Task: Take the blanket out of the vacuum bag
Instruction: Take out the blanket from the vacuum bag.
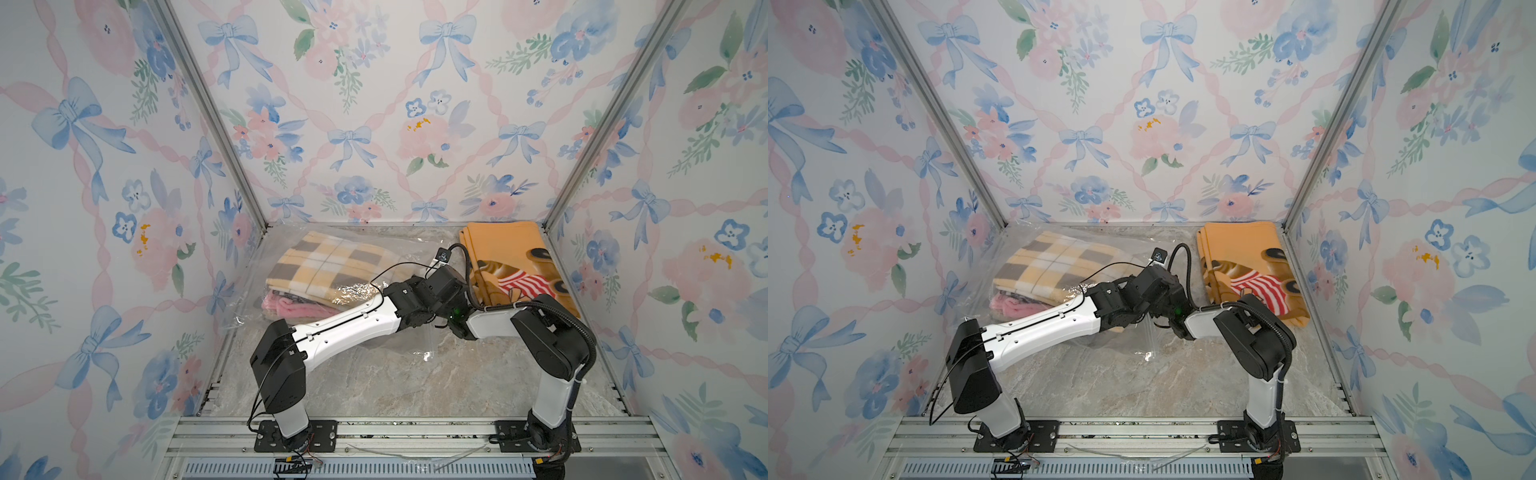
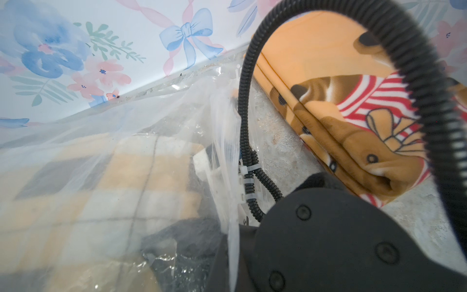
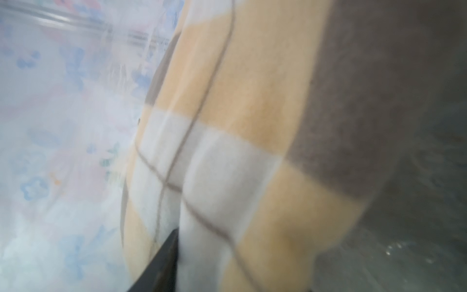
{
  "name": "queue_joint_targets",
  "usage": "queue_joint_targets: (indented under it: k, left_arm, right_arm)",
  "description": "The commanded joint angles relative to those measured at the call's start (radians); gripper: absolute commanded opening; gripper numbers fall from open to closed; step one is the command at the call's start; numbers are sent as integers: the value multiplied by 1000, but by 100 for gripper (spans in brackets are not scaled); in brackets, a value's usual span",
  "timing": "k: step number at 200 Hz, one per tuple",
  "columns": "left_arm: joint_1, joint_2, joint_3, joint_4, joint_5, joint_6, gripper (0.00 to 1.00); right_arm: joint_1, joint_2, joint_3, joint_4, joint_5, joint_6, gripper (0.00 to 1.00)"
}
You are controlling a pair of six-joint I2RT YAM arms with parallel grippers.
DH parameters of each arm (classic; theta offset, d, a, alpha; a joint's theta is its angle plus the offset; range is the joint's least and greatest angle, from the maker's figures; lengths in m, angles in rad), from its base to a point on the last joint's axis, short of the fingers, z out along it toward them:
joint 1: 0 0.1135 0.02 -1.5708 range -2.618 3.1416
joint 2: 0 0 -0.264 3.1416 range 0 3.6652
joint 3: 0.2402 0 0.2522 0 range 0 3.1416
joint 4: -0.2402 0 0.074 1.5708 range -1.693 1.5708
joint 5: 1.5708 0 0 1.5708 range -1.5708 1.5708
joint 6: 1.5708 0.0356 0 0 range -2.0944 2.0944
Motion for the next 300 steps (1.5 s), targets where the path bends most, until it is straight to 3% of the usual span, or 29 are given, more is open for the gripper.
queue_joint_targets:
  k: [1,31,53,91,142,162,168,185,204,232,300]
  left_arm:
    - [3,-33,-25,16,28,-7,0]
    - [19,-54,-48,18,4,-26,0]
    - [29,-76,-75,29,-15,-36,0]
    - [60,-130,-115,58,-34,-44,0]
    - [85,-163,-154,81,-18,-35,0]
    - [86,-177,-165,102,11,-20,0]
    - [86,-181,-167,106,16,-18,0]
    - [86,-184,-175,122,44,-10,0]
    - [86,-190,-184,136,61,-10,0]
    - [86,-198,-178,143,72,-5,0]
    - [85,-202,-161,143,91,-8,0]
  right_arm:
    - [26,-41,45,-51,-7,-31,30]
    - [34,-135,75,-202,14,-114,19]
    - [40,-188,121,-324,26,-185,0]
    - [40,-227,143,-368,13,-194,0]
    - [23,-298,39,-418,84,-228,0]
    - [8,-275,13,-389,83,-221,13]
    - [6,-266,12,-379,75,-219,23]
    - [6,-242,5,-341,68,-210,65]
    - [14,-237,-3,-320,75,-201,84]
    - [35,-197,-4,-298,76,-191,92]
    - [85,-70,60,-226,58,-144,96]
